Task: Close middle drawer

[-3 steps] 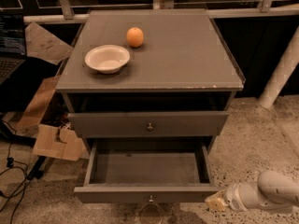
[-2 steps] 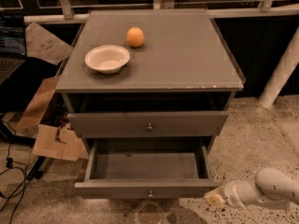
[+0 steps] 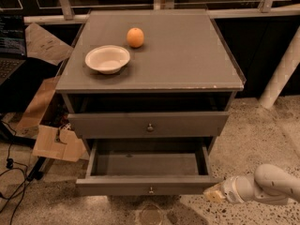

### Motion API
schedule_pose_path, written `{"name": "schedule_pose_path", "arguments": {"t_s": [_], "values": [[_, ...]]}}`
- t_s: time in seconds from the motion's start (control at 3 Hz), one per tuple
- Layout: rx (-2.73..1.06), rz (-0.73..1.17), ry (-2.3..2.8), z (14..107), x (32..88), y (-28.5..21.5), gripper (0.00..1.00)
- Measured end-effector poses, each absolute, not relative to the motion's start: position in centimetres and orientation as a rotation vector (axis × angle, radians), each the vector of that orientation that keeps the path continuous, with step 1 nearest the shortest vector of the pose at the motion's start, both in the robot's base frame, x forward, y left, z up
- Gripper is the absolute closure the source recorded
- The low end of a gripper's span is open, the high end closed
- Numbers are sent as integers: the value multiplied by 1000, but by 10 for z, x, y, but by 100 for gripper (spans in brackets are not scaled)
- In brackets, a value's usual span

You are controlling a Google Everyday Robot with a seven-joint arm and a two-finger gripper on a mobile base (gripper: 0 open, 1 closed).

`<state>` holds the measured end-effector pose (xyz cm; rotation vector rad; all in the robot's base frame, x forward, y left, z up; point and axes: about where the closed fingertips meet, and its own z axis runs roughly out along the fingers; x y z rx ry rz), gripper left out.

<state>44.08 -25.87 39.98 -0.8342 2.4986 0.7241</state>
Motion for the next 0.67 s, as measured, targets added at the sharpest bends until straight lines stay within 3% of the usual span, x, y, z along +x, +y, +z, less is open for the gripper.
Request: {"name": "schedule_pose_path", "arguments": {"t_s": [0.67], "values": [[-820,678,2505,401,460,-258,100]]}}
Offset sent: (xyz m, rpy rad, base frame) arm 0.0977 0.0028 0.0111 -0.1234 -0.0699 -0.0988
